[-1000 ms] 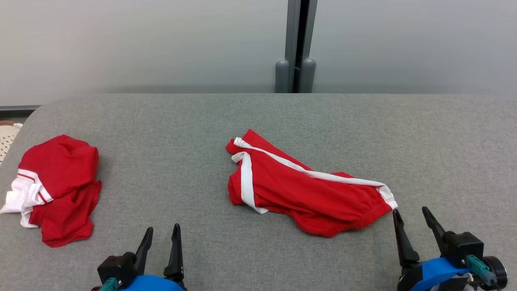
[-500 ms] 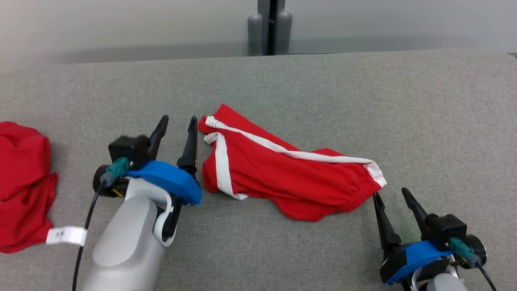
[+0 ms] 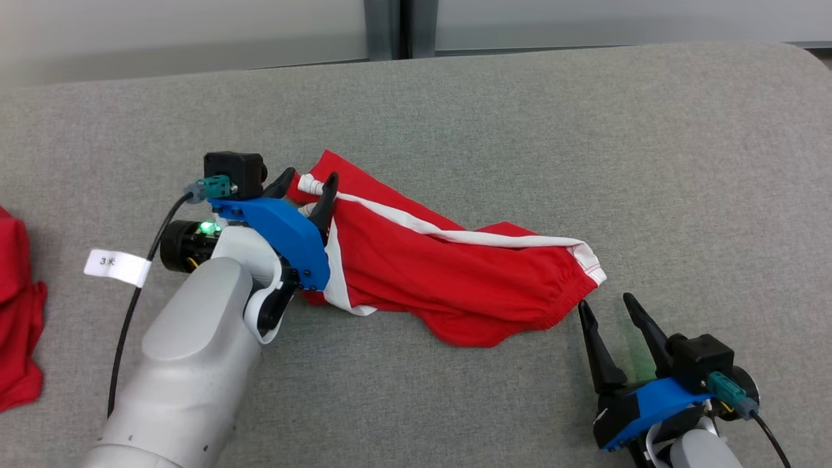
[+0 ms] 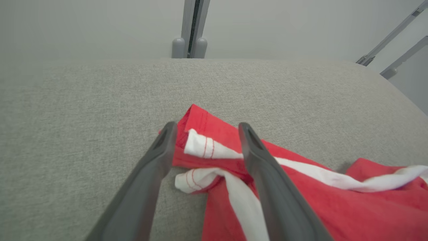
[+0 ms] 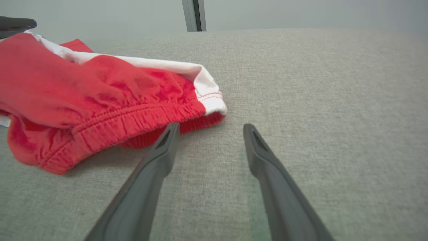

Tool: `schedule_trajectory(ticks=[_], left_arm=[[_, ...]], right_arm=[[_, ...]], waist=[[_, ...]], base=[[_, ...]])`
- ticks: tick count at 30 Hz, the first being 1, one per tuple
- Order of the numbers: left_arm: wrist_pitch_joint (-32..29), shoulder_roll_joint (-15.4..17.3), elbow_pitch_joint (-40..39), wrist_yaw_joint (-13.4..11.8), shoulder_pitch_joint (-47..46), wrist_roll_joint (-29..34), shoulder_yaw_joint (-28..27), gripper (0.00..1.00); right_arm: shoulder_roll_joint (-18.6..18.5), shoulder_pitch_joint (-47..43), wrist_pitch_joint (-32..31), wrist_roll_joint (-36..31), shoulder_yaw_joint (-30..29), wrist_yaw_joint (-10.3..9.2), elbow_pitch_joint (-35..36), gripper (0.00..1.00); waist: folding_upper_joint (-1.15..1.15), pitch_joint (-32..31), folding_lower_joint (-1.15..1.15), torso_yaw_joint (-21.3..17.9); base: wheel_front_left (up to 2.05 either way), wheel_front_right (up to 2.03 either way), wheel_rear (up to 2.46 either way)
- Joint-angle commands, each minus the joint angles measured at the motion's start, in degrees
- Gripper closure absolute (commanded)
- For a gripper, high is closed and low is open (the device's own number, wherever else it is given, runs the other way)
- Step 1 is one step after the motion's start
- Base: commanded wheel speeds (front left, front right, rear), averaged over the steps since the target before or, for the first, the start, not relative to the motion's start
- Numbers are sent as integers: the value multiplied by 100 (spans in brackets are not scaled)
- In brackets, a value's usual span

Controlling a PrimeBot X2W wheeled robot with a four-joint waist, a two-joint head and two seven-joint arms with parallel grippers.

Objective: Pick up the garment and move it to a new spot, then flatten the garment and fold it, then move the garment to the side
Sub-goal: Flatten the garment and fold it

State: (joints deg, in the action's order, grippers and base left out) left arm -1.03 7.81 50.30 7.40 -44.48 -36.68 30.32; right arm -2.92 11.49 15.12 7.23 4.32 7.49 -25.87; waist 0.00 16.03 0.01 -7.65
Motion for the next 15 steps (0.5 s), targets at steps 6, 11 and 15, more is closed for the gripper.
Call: schedule_trajectory(ticks=[6, 11, 15], left_arm=[[-287, 138, 332, 14, -254, -293, 294, 0], [-283, 169, 472, 14, -350, -453, 427, 37], [-162, 201, 508, 14, -387, -552, 542, 100]], right_arm=[[0, 129, 4, 106, 182, 0, -35, 0], [1, 112, 4, 155, 232, 0, 8, 0], [1, 76, 4, 200, 214, 0, 19, 0]], waist=[[0, 27, -1, -112], [0, 66, -1, -167], [0, 83, -1, -161]], base=[[0, 0, 0], [0, 0, 0], [0, 0, 0]])
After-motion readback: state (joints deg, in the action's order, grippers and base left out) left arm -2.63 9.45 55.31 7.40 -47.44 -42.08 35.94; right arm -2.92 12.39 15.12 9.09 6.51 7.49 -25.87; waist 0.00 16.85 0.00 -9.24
